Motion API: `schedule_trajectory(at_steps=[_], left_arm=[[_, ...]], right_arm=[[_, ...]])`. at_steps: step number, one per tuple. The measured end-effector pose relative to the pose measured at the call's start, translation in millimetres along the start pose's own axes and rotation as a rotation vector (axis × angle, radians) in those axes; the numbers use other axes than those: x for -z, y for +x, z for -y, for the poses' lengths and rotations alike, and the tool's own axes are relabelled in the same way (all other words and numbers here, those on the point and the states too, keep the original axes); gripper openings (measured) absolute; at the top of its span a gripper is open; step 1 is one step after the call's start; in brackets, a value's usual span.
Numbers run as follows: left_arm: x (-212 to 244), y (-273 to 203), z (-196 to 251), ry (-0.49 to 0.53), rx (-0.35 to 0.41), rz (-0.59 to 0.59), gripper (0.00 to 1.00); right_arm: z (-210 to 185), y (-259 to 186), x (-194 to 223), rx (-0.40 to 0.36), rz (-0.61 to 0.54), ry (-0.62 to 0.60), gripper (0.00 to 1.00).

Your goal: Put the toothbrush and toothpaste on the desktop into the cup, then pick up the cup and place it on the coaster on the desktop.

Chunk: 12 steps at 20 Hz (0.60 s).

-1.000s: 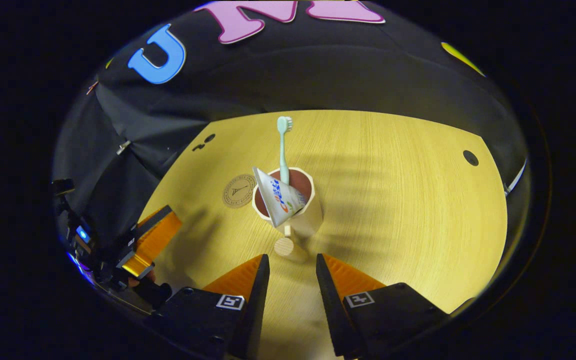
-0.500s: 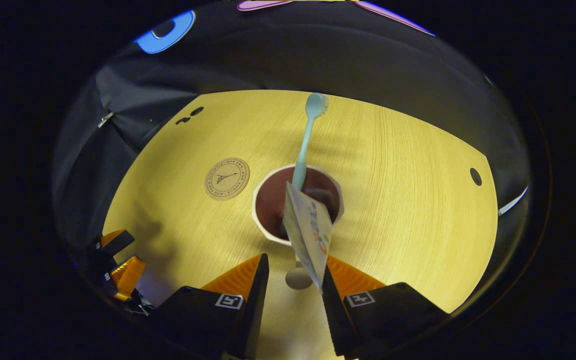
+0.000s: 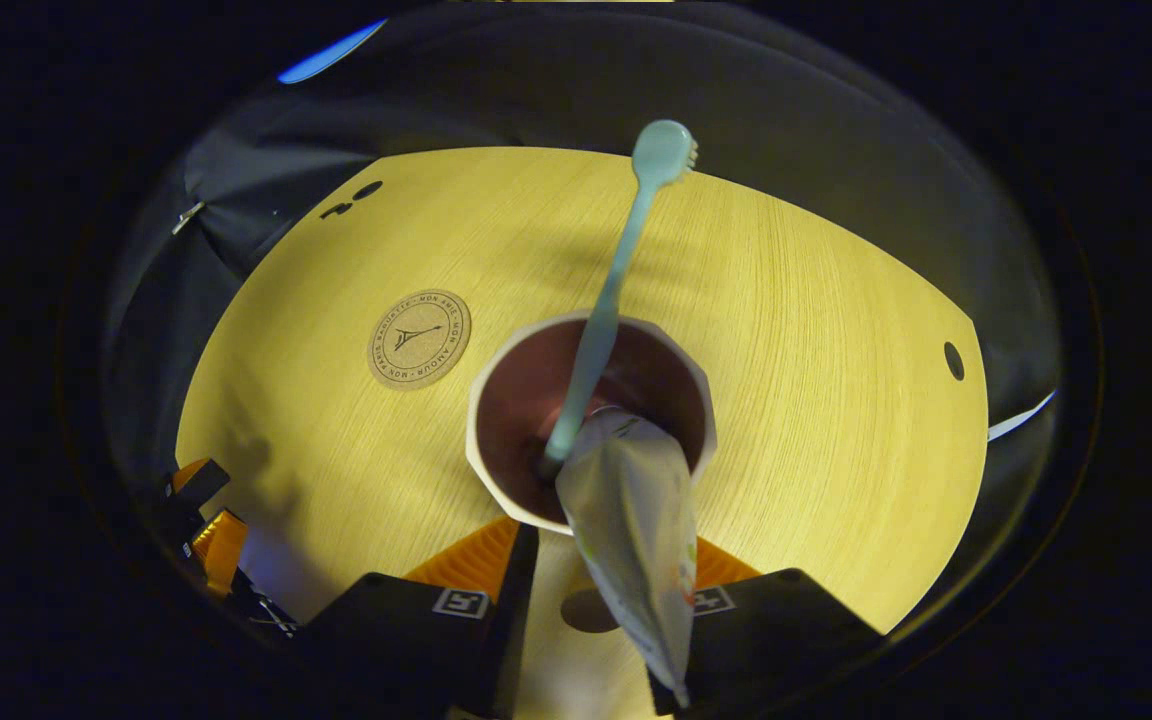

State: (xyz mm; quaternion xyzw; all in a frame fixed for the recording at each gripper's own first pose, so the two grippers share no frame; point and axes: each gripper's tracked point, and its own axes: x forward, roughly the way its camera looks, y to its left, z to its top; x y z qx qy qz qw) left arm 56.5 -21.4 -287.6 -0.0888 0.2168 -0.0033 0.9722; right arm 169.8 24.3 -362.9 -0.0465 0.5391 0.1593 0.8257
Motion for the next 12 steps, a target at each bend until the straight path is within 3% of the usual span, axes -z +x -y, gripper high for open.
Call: schedule_trajectory(at_steps=[1,4,6,12], left_arm=[[0.3,0.6,-1.0,-0.003,-0.002,-0.001,0.77],[2.3,0.1,-1.6,-0.009,-0.004,-0.004,0.77],[3.8,0.7,-1.3,-0.008,-0.005,-0.006,0.77],[6.4,-5.4,-1.1,-0.019,-0.015,-0.011,0.77]], right_arm=[[0.4,-2.3,-3.8,0.004,0.017,-0.006,0.25],[0.3,-2.0,-4.0,0.020,0.058,-0.073,0.26],[-3.9,-4.0,-6.0,0.001,0.087,-0.048,0.29],[-24.1,-15.7,-20.1,-0.048,0.144,-0.019,0.28]])
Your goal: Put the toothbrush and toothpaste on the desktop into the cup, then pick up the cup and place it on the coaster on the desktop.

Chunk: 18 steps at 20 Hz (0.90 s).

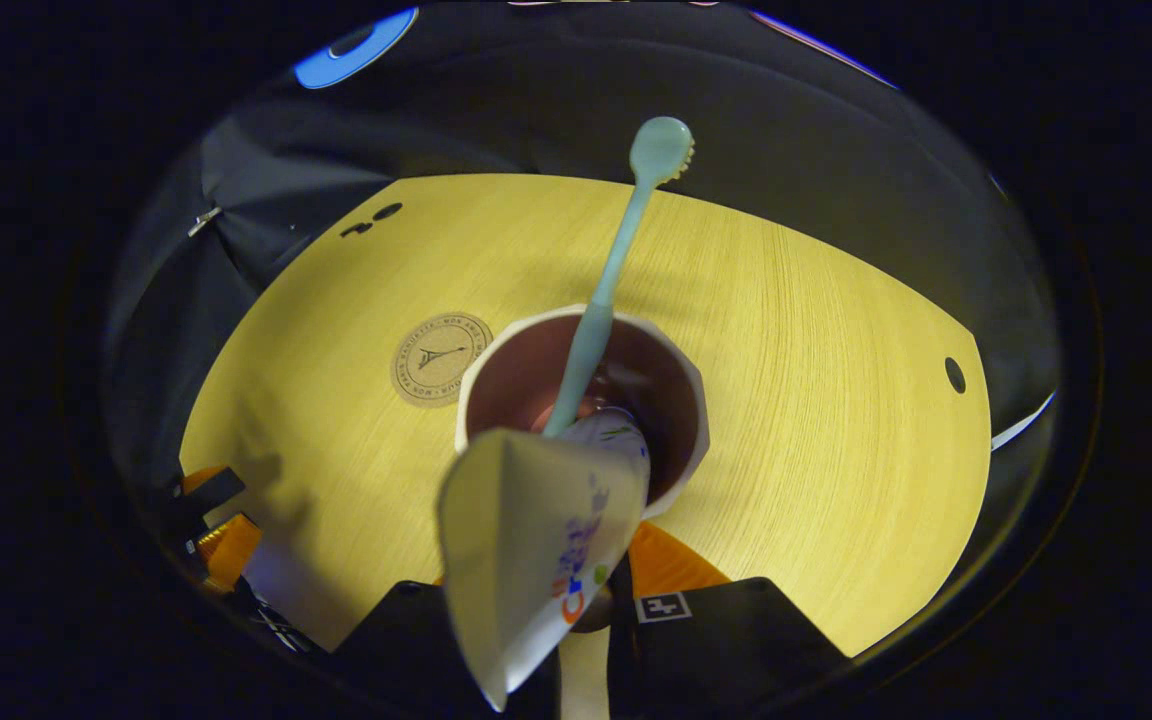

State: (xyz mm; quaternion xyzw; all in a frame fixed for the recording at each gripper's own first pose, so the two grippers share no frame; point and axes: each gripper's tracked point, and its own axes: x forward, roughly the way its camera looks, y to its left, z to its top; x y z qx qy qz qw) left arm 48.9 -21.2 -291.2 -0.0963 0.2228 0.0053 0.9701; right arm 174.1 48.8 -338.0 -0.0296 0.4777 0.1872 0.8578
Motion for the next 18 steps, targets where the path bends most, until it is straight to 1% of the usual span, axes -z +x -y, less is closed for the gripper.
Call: schedule_trajectory(at_steps=[3,5,9,14,18], left_arm=[[-2.5,-4.1,0.2,0.001,-0.002,0.007,0.77],[-3.7,-9.2,-4.1,0.007,-0.005,0.013,0.77],[-7.7,-21.0,-16.1,-0.005,-0.022,0.028,0.77],[-1.5,-33.8,-31.0,-0.030,-0.045,0.025,0.77],[4.8,-37.8,-42.0,-0.043,-0.059,0.018,0.77]], right_arm=[[-15.7,-8.5,-17.3,-0.028,0.009,-0.028,0.28],[-33.3,-7.6,-27.4,-0.053,0.016,-0.040,0.28],[-57.7,3.6,-45.2,-0.072,0.021,-0.078,0.27],[-88.8,26.3,-56.4,-0.093,-0.009,-0.115,0.28],[-100.1,42.8,-61.0,-0.088,-0.038,-0.141,0.28]])
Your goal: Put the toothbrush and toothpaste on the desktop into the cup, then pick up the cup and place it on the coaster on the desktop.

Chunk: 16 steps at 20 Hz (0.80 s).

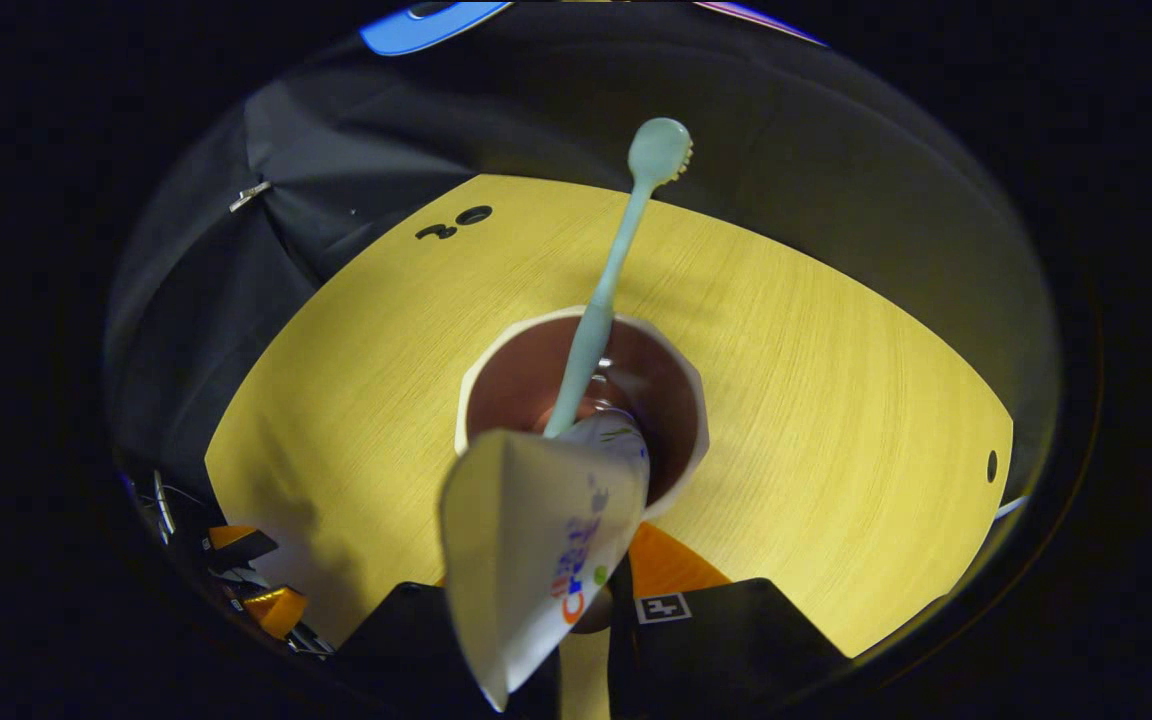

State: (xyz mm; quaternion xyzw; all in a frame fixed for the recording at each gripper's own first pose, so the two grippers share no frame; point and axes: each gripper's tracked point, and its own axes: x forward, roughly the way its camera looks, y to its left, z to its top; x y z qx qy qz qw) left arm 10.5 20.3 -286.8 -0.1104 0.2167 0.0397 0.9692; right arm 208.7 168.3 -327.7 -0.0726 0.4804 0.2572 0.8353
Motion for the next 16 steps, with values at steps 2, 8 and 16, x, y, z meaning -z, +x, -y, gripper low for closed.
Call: schedule_trajectory(at_steps=[2,8,16], left_arm=[[-0.3,0.0,-4.1,-0.010,-0.004,0.000,0.77],[1.0,0.7,-9.0,-0.021,-0.009,-0.001,0.77],[1.1,3.2,-10.4,-0.027,-0.009,-0.003,0.77]], right_arm=[[-4.3,8.8,-1.6,-0.001,-0.019,-0.008,0.27],[-6.4,23.3,2.5,0.015,-0.066,-0.038,0.28],[-3.8,22.3,0.8,0.006,-0.076,-0.035,0.32]])
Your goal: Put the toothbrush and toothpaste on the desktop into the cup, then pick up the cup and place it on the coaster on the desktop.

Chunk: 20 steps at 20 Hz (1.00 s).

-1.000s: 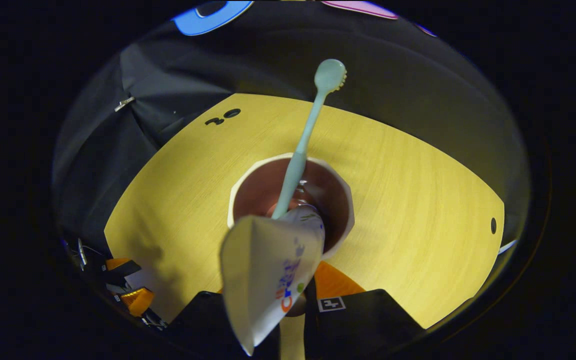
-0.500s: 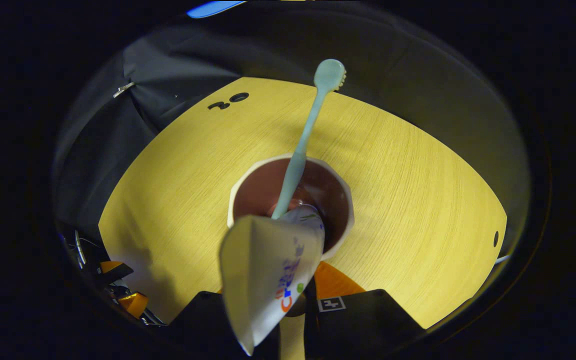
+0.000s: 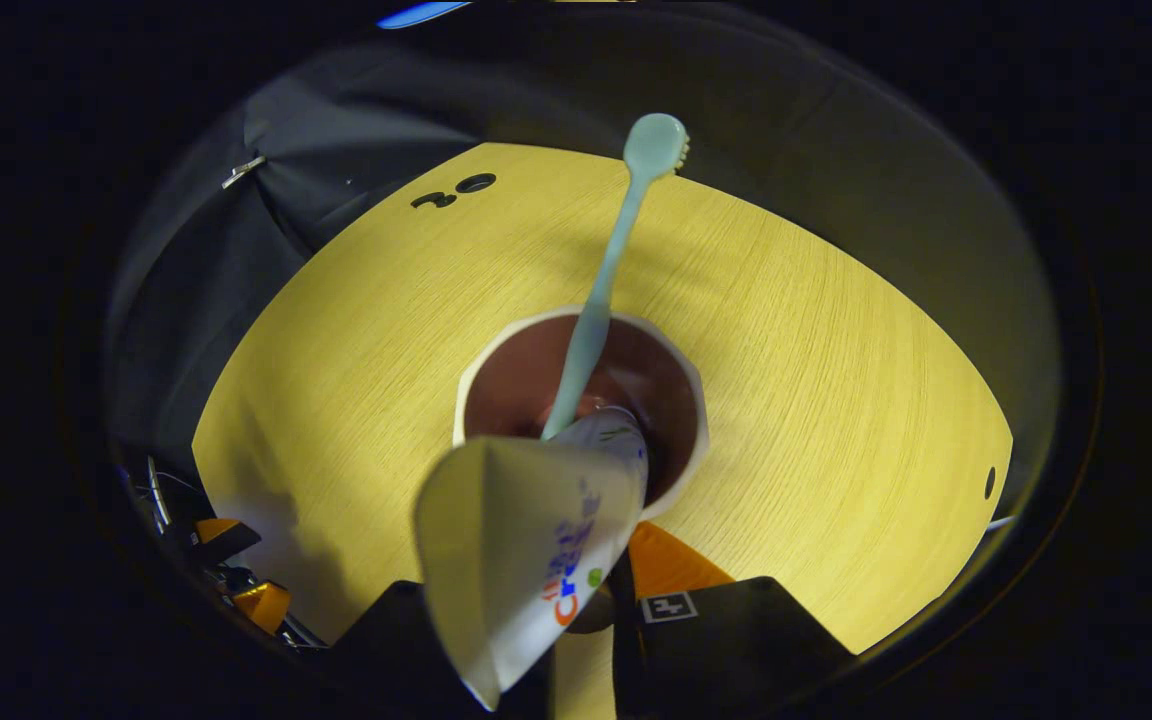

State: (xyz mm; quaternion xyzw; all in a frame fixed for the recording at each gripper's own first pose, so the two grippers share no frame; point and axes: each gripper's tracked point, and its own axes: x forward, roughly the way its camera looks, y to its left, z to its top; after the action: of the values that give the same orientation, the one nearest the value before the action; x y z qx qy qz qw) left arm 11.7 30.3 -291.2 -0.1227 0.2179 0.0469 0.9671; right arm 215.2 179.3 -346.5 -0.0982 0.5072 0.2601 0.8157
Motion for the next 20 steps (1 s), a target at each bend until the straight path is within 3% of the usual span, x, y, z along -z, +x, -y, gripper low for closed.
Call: schedule_trajectory(at_steps=[4,9,10,14,20], left_arm=[[-2.8,0.6,1.9,0.005,0.002,0.003,0.77],[-9.8,-1.7,6.7,0.016,0.001,0.010,0.77],[-13.0,-2.3,8.1,0.020,0.004,0.012,0.77],[-32.4,-7.5,22.7,0.042,0.026,0.026,0.77],[-73.9,-25.7,58.3,0.105,0.063,0.067,0.77]], right_arm=[[1.7,-15.3,1.2,-0.014,0.012,0.015,0.39],[3.2,-33.5,-8.6,-0.007,0.066,0.036,0.53],[3.4,-39.7,-11.6,-0.004,0.088,0.038,0.44],[7.5,-84.6,-27.4,0.012,0.238,0.081,0.44],[17.4,-170.5,-18.4,0.050,0.453,0.118,0.44]])
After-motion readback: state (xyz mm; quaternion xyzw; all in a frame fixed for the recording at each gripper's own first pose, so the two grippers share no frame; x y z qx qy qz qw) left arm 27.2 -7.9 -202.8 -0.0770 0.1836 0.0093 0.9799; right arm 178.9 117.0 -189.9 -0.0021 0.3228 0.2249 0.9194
